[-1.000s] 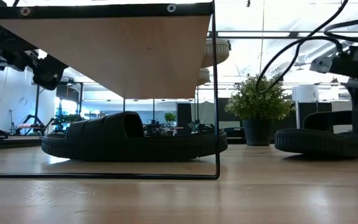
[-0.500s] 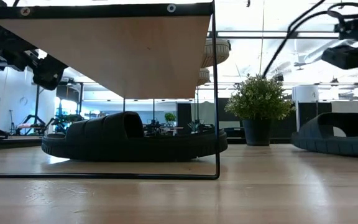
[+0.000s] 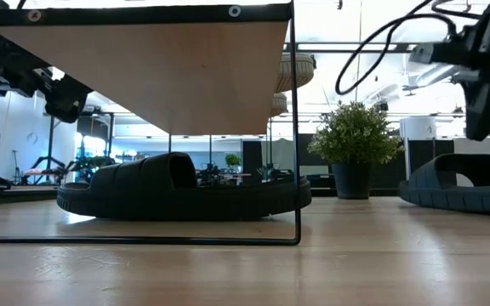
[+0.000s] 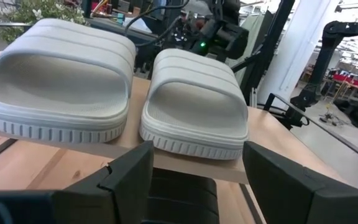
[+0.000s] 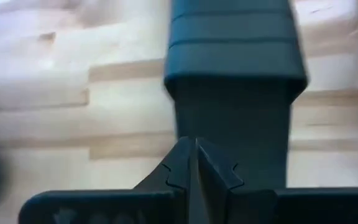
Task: Pick and place slides into the shelf
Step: Move the black slide under the shelf
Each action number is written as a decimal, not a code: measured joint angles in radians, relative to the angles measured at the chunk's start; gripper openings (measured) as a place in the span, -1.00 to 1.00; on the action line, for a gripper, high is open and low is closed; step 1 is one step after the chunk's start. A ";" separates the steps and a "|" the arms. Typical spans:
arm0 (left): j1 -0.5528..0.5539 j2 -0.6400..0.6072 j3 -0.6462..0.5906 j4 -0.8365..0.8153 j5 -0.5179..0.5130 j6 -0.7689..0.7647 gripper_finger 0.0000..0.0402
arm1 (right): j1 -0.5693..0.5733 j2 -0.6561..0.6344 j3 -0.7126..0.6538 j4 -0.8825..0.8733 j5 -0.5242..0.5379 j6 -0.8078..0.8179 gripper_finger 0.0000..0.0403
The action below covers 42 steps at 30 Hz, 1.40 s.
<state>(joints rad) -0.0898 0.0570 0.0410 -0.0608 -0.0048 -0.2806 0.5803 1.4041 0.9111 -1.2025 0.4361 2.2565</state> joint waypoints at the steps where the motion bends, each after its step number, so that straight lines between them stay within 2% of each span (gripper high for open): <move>1: 0.000 0.001 0.000 0.000 0.000 0.000 0.16 | -0.016 0.005 -0.002 -0.012 -0.003 0.000 -0.91; 7: 0.000 0.001 0.000 0.000 0.000 0.000 0.16 | -0.136 0.010 -0.068 -0.048 -0.058 -0.004 -0.91; 14: 0.000 0.001 0.000 0.000 0.000 0.000 0.16 | -0.164 0.006 -0.142 -0.051 -0.180 -0.022 -0.91; 17: 0.000 0.002 0.000 0.000 0.000 0.000 0.16 | -0.162 0.006 -0.158 -0.073 -0.168 -0.023 -0.91; 22: 0.000 0.000 0.000 0.000 0.001 0.000 0.16 | -0.185 0.007 -0.178 -0.127 -0.076 -0.010 -0.91; 28: 0.000 0.001 0.000 0.000 0.001 0.000 0.16 | -0.231 0.033 -0.173 -0.125 -0.051 0.005 -0.91; 32: 0.000 -0.001 0.000 0.000 0.000 0.000 0.16 | -0.230 0.031 -0.129 -0.119 -0.052 0.007 -0.91; 39: 0.000 0.001 0.000 0.000 0.001 0.000 0.16 | -0.183 0.010 0.056 -0.096 -0.029 0.003 -0.91; 42: 0.000 0.001 0.000 0.000 0.000 0.000 0.16 | -0.158 0.012 0.096 -0.090 -0.027 0.018 -0.90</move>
<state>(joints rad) -0.0898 0.0582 0.0410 -0.0605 -0.0044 -0.2802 0.4226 1.4164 1.0069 -1.2920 0.4087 2.2749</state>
